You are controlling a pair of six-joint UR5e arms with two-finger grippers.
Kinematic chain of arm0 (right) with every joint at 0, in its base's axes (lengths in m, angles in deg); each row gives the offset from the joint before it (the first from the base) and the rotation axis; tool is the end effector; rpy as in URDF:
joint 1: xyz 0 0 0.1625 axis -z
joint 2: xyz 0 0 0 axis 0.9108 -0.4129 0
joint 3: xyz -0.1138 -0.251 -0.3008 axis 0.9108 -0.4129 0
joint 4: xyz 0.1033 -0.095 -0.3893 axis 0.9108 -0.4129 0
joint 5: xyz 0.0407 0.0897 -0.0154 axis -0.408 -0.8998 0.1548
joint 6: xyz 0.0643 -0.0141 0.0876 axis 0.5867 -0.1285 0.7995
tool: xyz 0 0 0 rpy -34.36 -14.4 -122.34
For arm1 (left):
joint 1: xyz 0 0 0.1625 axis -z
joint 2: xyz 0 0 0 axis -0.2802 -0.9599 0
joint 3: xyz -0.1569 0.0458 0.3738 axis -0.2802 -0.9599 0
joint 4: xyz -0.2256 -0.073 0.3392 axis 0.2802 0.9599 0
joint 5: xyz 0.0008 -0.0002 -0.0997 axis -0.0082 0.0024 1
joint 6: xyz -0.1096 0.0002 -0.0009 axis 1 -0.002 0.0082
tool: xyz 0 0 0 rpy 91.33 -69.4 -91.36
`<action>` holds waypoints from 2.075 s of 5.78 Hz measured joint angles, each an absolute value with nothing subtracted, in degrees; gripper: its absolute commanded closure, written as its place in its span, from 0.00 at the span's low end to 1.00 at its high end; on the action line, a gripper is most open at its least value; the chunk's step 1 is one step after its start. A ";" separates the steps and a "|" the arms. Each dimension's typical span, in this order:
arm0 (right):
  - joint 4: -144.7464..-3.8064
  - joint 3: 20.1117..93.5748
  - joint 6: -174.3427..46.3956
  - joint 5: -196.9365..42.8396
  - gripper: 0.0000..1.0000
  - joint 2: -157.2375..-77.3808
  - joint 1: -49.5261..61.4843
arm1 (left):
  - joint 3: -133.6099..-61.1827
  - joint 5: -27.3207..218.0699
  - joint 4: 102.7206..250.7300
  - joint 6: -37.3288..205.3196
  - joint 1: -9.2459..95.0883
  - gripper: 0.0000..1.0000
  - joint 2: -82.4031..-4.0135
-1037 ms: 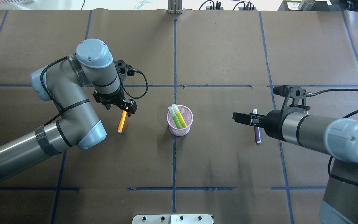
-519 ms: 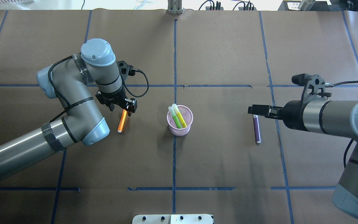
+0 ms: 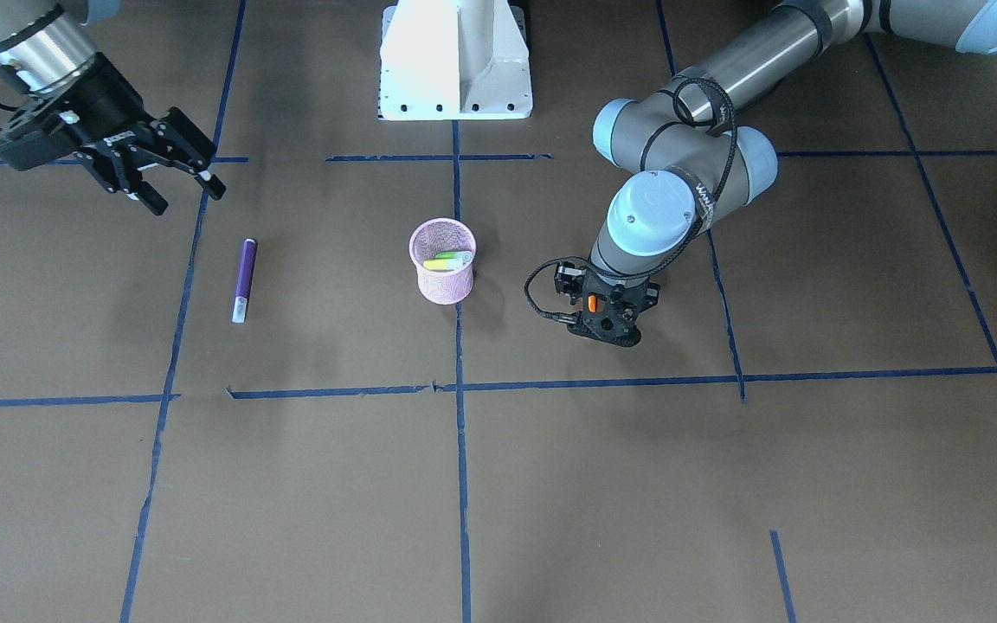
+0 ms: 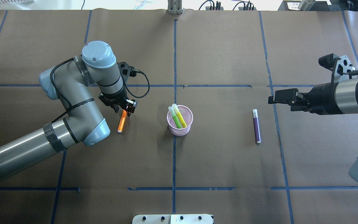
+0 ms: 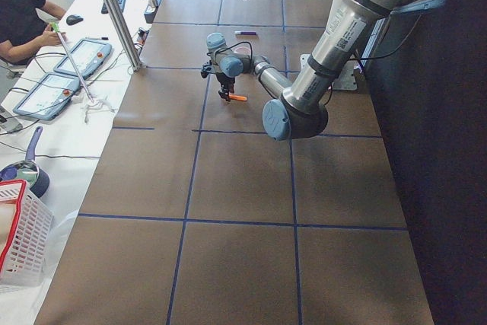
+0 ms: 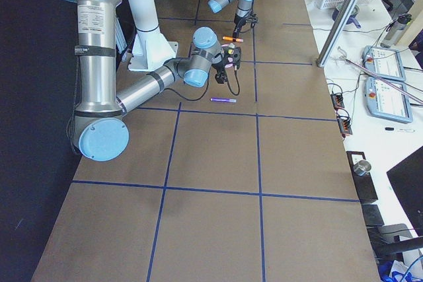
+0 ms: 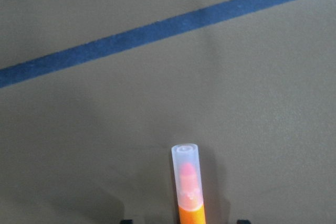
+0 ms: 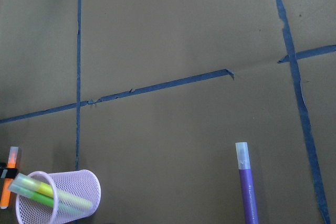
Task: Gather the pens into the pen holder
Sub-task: 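Grasp the orange highlighter with the left gripper while the right gripper withdraws, then lift the orange highlighter with the left gripper and drop it into the cup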
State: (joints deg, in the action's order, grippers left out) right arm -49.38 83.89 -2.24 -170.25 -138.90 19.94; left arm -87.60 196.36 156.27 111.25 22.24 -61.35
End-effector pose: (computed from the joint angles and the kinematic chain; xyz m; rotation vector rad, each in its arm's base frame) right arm -0.2634 -0.3911 0.3303 0.1944 -1.1962 0.2517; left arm 0.5227 -0.5110 0.3148 0.0037 0.8091 0.3287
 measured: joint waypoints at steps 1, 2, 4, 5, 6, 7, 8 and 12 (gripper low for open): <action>-49.38 83.85 -2.25 -170.69 0.01 -138.82 19.62 | -87.67 196.34 156.35 111.23 22.15 0.72 -61.10; -49.38 83.85 -2.25 -170.80 0.01 -138.73 19.48 | -87.74 196.29 156.37 111.29 22.09 0.77 -60.95; -49.38 84.10 -2.16 -171.06 0.01 -138.59 18.84 | -88.01 196.22 156.32 111.26 21.79 1.00 -60.92; -49.38 84.33 -2.10 -171.24 0.01 -138.56 18.24 | -88.75 196.10 157.11 111.27 21.76 1.00 -60.86; -49.38 84.64 -2.08 -171.63 0.01 -138.67 17.42 | -90.62 195.81 158.01 111.45 21.85 1.00 -60.82; -49.38 84.90 -2.08 -172.05 0.01 -138.91 16.61 | -94.44 194.15 158.36 113.16 21.82 1.00 -60.69; -49.39 84.83 -2.10 -172.16 0.01 -139.09 16.16 | -99.64 190.54 158.48 118.17 21.46 1.00 -60.58; -49.39 83.70 -2.17 -171.56 0.01 -138.62 16.20 | -109.76 168.04 162.53 136.20 12.71 1.00 -61.03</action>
State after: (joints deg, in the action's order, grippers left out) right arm -49.39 83.70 -2.17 -171.56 -138.62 16.20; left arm -109.76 168.04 162.53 136.20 12.71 -61.03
